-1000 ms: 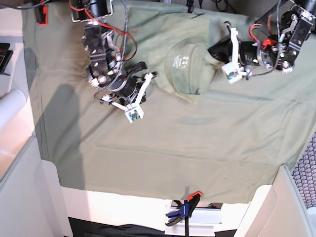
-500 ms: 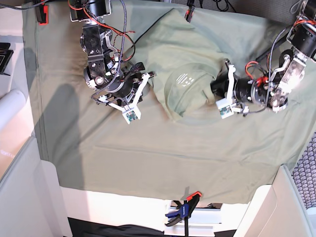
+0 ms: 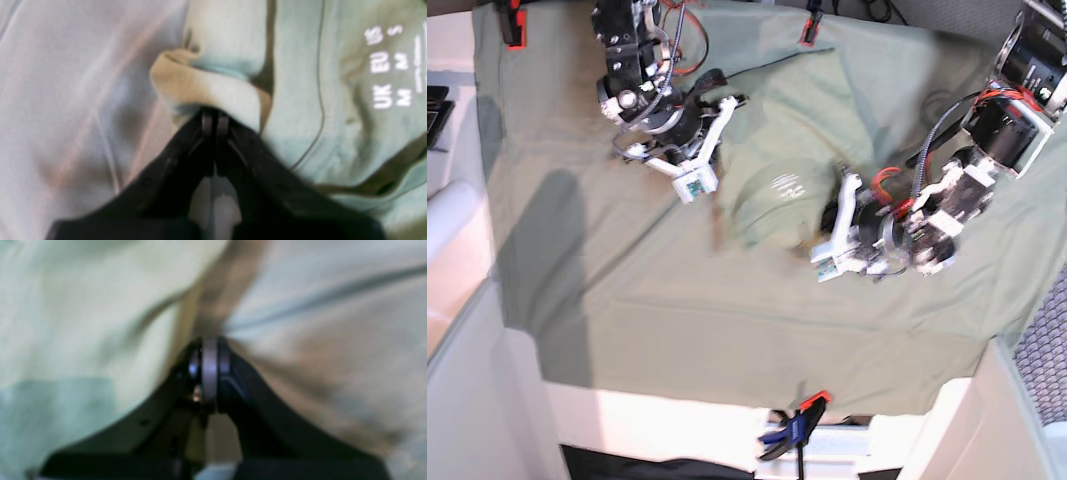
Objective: Fold the T-shirt properly
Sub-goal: 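Fold the shirt's hem end over toward the collar with the left gripper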
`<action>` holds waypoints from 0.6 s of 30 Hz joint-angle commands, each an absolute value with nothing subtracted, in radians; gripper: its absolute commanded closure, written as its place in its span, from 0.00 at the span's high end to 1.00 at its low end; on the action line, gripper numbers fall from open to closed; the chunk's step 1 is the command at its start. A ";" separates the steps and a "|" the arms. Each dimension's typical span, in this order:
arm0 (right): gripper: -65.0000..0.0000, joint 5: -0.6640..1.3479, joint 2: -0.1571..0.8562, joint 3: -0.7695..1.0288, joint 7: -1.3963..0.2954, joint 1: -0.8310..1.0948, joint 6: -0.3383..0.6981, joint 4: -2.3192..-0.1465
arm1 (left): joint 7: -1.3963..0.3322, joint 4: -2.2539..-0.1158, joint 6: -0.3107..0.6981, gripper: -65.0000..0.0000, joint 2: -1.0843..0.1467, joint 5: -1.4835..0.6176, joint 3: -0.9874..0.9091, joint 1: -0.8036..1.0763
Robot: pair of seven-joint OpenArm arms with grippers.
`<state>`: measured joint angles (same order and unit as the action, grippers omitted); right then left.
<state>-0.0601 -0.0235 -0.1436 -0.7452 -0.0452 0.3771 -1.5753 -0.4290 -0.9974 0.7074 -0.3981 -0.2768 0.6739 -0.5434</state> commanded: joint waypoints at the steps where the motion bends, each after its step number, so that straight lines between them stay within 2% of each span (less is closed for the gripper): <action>1: 0.00 -0.038 -0.039 -0.144 -0.726 -0.044 0.379 -1.611 | -0.436 -1.002 0.698 0.00 -0.388 -0.264 0.674 -0.562; 10: 0.00 -0.019 -0.101 -0.144 -0.726 0.057 0.379 -1.687 | -0.437 -1.002 0.698 0.00 -0.324 -0.265 0.675 -0.563; 18: 0.00 -0.080 -0.111 -0.144 -0.718 0.061 0.379 -1.694 | -0.438 -1.068 0.698 0.00 -0.380 -0.314 0.660 -0.570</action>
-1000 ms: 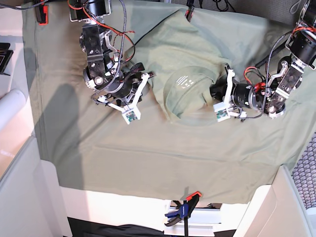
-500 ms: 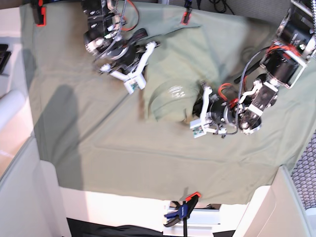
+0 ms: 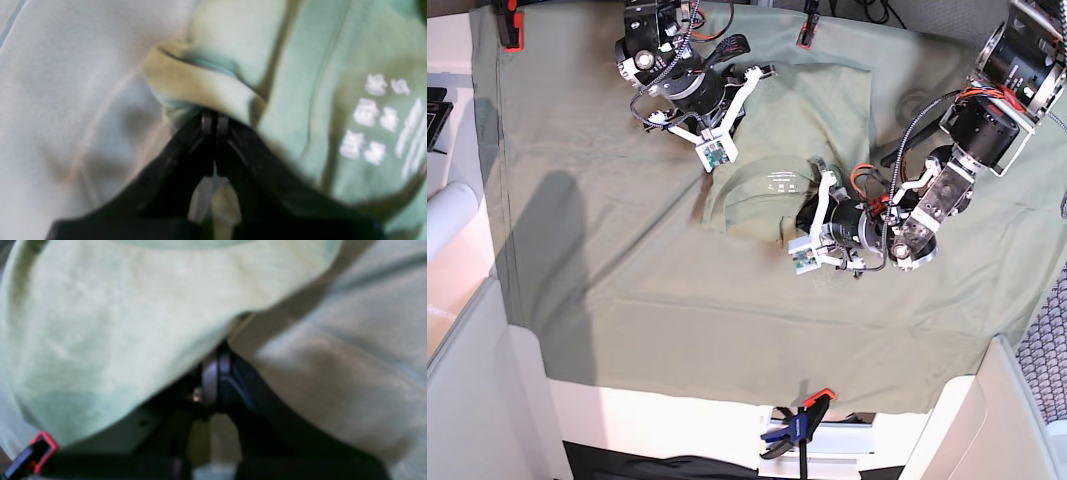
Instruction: Fold the T-shirt properly
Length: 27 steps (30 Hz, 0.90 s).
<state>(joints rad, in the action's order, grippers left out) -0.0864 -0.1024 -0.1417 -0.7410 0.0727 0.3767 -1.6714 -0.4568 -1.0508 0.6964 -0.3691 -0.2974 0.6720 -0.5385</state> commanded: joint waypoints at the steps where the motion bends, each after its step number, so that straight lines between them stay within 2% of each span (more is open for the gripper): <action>1: 0.00 -0.079 -0.111 -0.144 -0.715 0.061 0.379 -1.695 | -0.443 -1.096 0.698 0.00 -0.400 -0.337 0.646 -0.569; 13: 0.00 -0.113 -0.096 -0.104 -0.707 0.061 0.376 -1.816 | -0.653 -1.414 0.698 0.00 -0.665 -0.692 0.373 -0.445; 20: 0.00 -0.043 0.000 0.003 -0.740 0.068 0.363 -1.839 | -0.774 -1.489 0.698 0.00 -0.779 -0.839 0.121 -0.215; 27: 0.00 0.039 0.089 0.041 -0.745 0.208 0.363 -1.945 | -0.882 -1.645 0.698 0.00 -0.796 -0.950 -0.205 0.129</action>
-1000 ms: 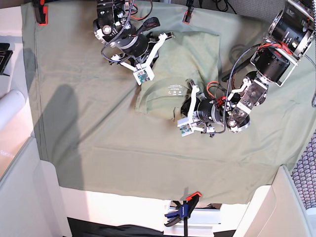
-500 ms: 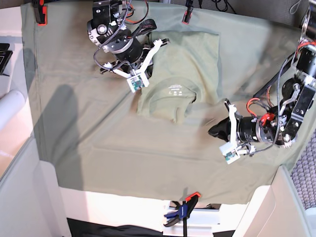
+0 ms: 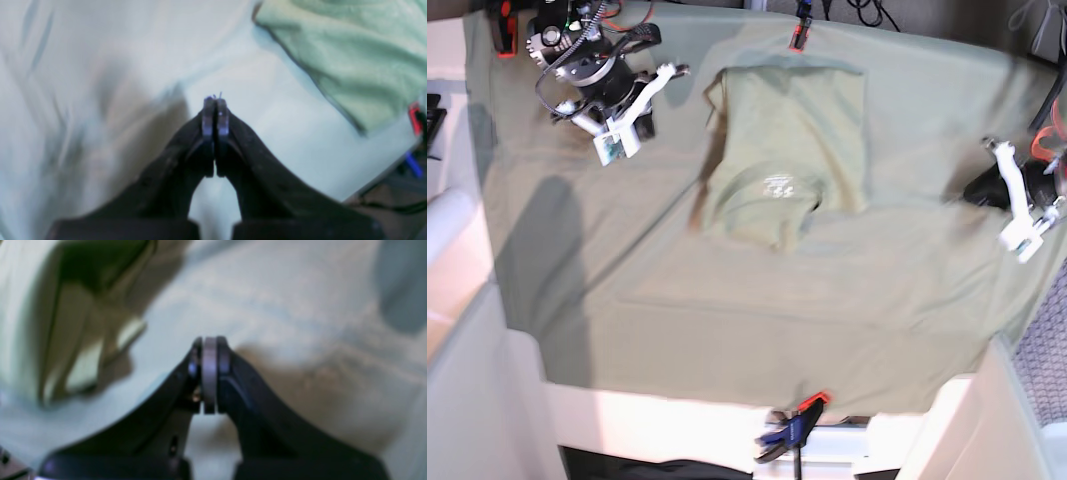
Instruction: Fold the T-shirt properly
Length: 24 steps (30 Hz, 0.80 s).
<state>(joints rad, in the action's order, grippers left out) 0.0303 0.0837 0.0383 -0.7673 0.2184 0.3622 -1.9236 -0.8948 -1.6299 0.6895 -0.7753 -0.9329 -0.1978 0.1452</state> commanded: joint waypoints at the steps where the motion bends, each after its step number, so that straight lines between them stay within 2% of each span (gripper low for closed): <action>1: 0.00 0.041 0.102 0.041 -0.745 0.231 0.363 -1.961 | -0.883 -1.670 0.698 0.00 -0.796 -0.950 -0.241 0.176; 14: 0.00 0.046 0.265 0.042 -0.745 0.617 0.363 -2.191 | -0.925 -1.853 0.698 0.00 -0.789 -0.987 -0.526 0.736; 24: 0.00 0.196 0.277 0.042 -0.745 0.877 0.363 -2.177 | -0.935 -1.845 0.698 0.00 -0.741 -0.843 -0.518 1.055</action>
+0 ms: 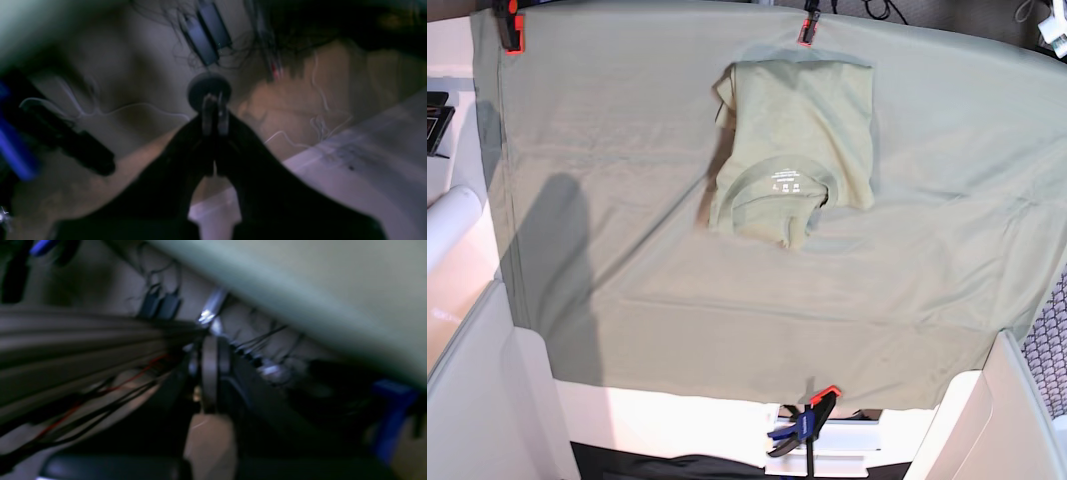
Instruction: Fold the T-shirt properly
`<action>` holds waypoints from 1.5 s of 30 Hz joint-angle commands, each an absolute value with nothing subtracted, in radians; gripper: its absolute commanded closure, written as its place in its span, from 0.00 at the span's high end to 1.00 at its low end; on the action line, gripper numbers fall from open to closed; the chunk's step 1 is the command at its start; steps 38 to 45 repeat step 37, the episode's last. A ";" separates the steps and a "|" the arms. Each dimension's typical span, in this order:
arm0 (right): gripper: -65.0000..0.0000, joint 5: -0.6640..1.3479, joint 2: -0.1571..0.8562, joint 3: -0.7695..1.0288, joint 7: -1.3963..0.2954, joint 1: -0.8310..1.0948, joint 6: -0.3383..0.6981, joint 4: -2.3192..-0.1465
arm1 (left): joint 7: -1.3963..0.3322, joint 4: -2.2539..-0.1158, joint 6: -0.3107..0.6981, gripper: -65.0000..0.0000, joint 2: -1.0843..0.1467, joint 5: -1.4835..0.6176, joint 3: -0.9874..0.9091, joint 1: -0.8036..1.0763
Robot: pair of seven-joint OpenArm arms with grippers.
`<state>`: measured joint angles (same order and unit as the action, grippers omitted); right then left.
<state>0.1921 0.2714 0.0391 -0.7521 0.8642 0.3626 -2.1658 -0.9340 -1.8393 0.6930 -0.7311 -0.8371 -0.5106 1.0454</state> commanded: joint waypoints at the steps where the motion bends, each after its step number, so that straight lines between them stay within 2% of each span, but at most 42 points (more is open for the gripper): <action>1: 0.00 0.216 0.277 0.042 -0.745 0.894 0.363 -2.158 | -0.935 -1.834 0.698 0.00 -0.733 -0.827 -0.506 1.068; 7: 0.00 0.262 0.277 0.035 -0.746 0.920 0.363 -1.953 | -0.924 -1.664 0.698 0.00 -0.726 -0.683 -0.289 1.065; 11: 0.00 0.263 0.277 0.035 -0.760 0.904 0.362 -1.787 | -0.924 -1.486 0.698 0.00 -0.722 -0.538 -0.091 0.988; 13: 0.00 0.262 0.277 0.035 -0.768 0.889 0.362 -1.699 | -0.923 -1.377 0.664 0.00 -0.705 -0.470 -0.022 0.904; 19: 0.00 0.259 0.273 0.035 -0.786 0.815 0.363 -1.416 | -0.844 -1.034 0.686 0.00 -0.642 -0.473 0.138 0.572; 24: 0.00 0.180 0.223 0.035 -0.781 0.709 0.363 -1.203 | -0.767 -0.838 0.693 0.00 -0.590 -0.474 0.378 0.327; 29: 0.00 0.112 0.184 0.035 -0.733 0.567 0.363 -1.048 | -0.716 -0.649 0.636 0.00 -0.456 -0.454 0.581 0.185; 34: 0.00 0.107 0.183 0.035 -0.688 0.426 0.363 -0.976 | -0.526 -0.516 0.605 0.00 -0.340 -0.337 0.599 0.143; 37: 0.00 0.104 0.184 0.035 -0.685 0.364 0.368 -0.975 | -0.524 -0.489 0.572 0.00 -0.302 -0.293 0.531 0.136; 45: 0.00 0.104 0.184 0.035 -0.685 0.364 0.368 -0.975 | -0.524 -0.489 0.572 0.00 -0.302 -0.293 0.531 0.136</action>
